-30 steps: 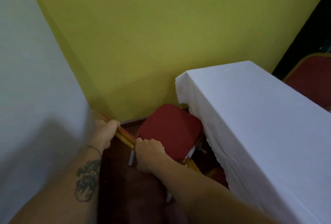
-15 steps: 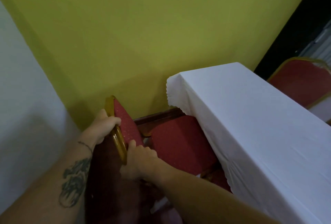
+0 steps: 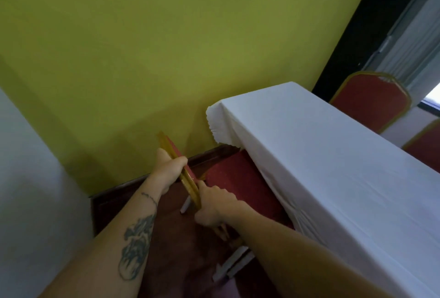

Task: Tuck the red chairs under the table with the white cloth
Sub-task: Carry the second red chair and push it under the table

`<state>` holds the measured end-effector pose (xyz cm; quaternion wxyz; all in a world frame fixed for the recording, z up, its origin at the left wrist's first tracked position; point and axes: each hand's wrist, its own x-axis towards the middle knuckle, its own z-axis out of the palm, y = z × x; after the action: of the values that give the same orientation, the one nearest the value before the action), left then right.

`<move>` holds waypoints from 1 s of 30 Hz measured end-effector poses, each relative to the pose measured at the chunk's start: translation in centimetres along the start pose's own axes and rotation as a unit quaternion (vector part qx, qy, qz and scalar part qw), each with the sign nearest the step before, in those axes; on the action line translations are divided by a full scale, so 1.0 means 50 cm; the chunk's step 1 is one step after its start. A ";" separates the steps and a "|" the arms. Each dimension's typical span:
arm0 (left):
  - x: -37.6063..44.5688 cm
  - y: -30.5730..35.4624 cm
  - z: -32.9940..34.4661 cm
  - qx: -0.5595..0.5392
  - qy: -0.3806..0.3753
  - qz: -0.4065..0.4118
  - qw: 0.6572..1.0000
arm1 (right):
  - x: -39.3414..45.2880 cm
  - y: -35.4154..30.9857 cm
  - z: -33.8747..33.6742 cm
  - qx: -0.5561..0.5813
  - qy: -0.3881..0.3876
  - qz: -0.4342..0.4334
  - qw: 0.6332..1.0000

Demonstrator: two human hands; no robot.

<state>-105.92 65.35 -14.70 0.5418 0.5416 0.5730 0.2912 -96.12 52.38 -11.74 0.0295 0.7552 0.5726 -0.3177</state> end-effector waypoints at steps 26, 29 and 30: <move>-0.106 -0.037 0.253 -0.219 0.122 -0.091 0.964 | -0.122 0.287 0.059 -0.081 -0.051 0.152 0.984; -0.110 -0.030 0.258 -0.201 0.140 -0.101 0.964 | -0.110 0.288 0.051 -0.094 -0.034 0.135 0.986; -0.110 -0.028 0.261 -0.197 0.144 -0.099 0.965 | -0.106 0.286 0.046 -0.093 -0.033 0.130 0.987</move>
<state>-95.08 56.56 -17.48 0.5756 0.3174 0.6271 0.4179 -85.25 42.07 -15.41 0.1597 0.8062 0.4954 -0.2813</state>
